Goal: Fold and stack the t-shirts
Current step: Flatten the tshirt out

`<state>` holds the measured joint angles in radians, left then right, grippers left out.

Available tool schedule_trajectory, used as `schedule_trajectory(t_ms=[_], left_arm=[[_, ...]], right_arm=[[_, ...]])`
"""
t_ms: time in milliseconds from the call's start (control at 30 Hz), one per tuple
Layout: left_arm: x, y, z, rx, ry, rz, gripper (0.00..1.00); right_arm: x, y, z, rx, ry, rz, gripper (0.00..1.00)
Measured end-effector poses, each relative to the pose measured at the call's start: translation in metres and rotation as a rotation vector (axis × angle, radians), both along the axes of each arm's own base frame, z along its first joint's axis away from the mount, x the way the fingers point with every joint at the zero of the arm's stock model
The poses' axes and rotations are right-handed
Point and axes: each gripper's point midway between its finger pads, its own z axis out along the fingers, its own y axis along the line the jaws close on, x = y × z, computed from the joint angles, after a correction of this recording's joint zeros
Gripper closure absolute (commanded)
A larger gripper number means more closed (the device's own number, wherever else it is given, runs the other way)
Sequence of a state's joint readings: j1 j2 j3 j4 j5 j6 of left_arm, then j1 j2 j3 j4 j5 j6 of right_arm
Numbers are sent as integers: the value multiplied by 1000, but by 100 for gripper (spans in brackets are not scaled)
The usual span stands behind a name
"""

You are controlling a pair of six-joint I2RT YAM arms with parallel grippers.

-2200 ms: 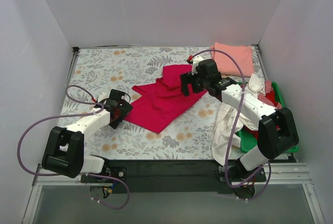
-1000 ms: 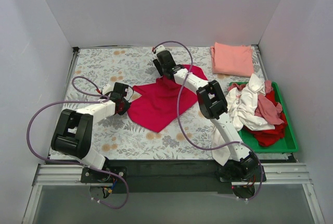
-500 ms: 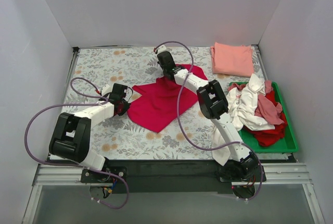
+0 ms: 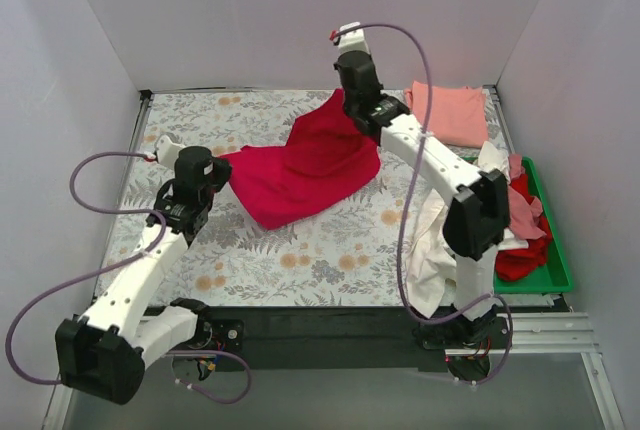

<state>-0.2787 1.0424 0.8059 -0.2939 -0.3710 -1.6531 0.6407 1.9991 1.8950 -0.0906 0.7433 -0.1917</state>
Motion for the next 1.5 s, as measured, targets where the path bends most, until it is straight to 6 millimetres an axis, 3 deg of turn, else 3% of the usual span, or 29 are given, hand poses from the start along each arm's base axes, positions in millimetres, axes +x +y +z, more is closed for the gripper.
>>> schedule_trajectory(t_ms=[200,267,433,600,733,800,900,1000,1033,1067,1133,1167,1200,1233,1267,1333,1400,1500], left_arm=[[-22,16,131,-31,-323,35,100],[-39,24,183,-44,-449,49,100],[-90,44,278,-54,-689,72,100],[-152,68,350,-54,-883,110,100],[-182,87,378,-47,-957,175,100],[-182,94,379,-38,-949,217,100],[-154,99,364,1,-859,285,100],[-84,92,324,91,-680,342,100],[-62,89,308,125,-621,349,100],[-32,85,282,172,-540,353,100],[25,82,226,250,-379,342,100],[47,86,199,278,-307,338,100],[72,93,164,302,-222,327,96],[93,102,129,316,-142,320,74],[110,113,94,329,-62,309,62],[137,131,36,332,60,290,8],[164,146,-16,319,174,270,5],[202,155,-63,298,277,244,5]], right_arm=[[-70,-62,128,131,-203,-58,99],[-94,-81,162,169,-263,-67,99],[-163,-127,235,280,-410,-71,99],[-229,-174,283,404,-521,-62,99],[-269,-204,295,490,-577,-58,99],[-279,-212,292,511,-582,-57,99],[-274,-207,270,506,-543,-62,99],[-247,-189,222,446,-437,-89,99],[-232,-178,195,412,-382,-102,99],[-221,-171,173,386,-337,-111,99],[-189,-154,109,320,-202,-117,99],[-176,-150,81,298,-141,-120,94],[-156,-142,36,283,-36,-105,87],[-144,-140,5,275,37,-102,79],[-130,-139,-32,269,129,-100,62],[-106,-135,-104,260,310,-105,43],[-86,-129,-163,262,472,-107,10],[-58,-116,-203,257,606,-96,7]])
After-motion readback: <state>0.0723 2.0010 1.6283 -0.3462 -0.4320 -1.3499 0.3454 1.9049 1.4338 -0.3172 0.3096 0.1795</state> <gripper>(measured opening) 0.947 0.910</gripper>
